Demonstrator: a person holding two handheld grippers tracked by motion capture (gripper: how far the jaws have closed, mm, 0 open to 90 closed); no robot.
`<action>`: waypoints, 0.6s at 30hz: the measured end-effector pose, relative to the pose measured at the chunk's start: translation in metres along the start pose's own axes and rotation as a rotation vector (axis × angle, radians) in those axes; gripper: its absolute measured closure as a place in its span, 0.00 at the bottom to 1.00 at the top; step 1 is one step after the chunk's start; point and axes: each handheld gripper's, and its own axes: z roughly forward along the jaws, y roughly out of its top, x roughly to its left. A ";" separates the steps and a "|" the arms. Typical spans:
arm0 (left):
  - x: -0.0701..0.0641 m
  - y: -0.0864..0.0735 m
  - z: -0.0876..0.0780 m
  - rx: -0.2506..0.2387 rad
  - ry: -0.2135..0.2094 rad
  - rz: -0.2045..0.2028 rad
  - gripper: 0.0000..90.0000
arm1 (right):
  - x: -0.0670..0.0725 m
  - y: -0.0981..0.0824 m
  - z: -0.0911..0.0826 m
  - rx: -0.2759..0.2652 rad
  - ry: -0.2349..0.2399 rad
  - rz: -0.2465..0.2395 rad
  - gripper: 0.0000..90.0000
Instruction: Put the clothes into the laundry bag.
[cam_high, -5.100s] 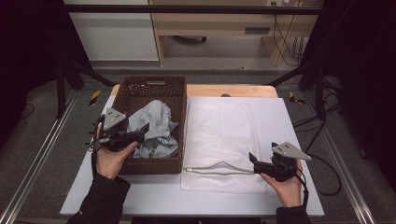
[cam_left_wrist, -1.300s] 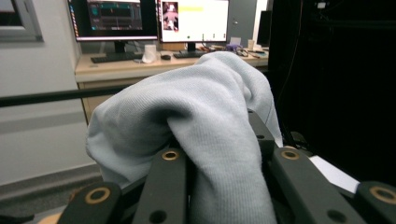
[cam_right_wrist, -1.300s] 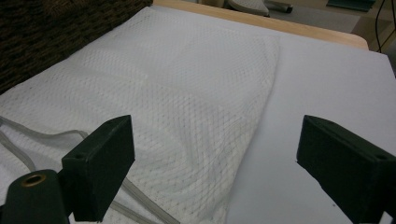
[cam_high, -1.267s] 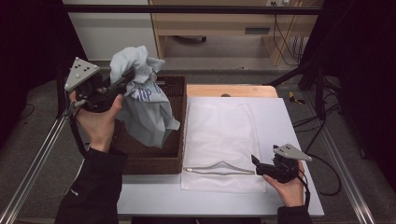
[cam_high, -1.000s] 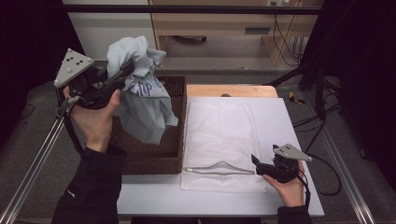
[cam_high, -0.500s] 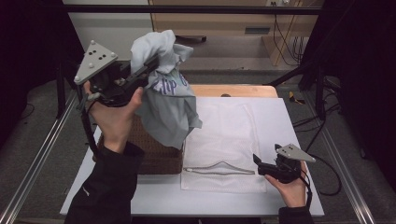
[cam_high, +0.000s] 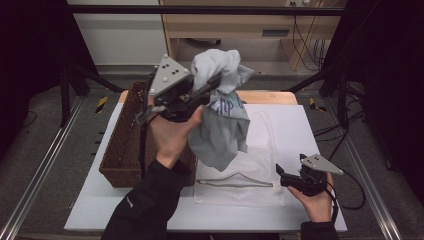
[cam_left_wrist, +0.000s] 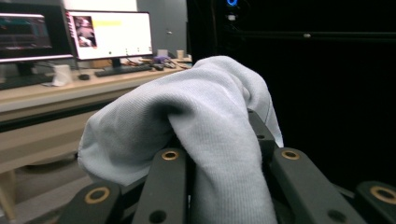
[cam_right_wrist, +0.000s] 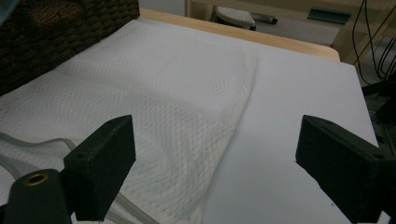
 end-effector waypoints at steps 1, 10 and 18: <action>0.000 0.000 0.000 0.000 0.000 0.000 0.82 | 0.000 0.000 0.000 0.000 0.000 0.000 0.14; -0.031 -0.036 0.039 0.074 -0.087 -0.019 0.82 | -0.007 0.000 -0.004 -0.021 -0.009 0.014 0.15; -0.048 -0.081 0.070 0.164 -0.125 -0.027 0.82 | -0.012 -0.002 -0.004 0.001 -0.024 0.031 0.16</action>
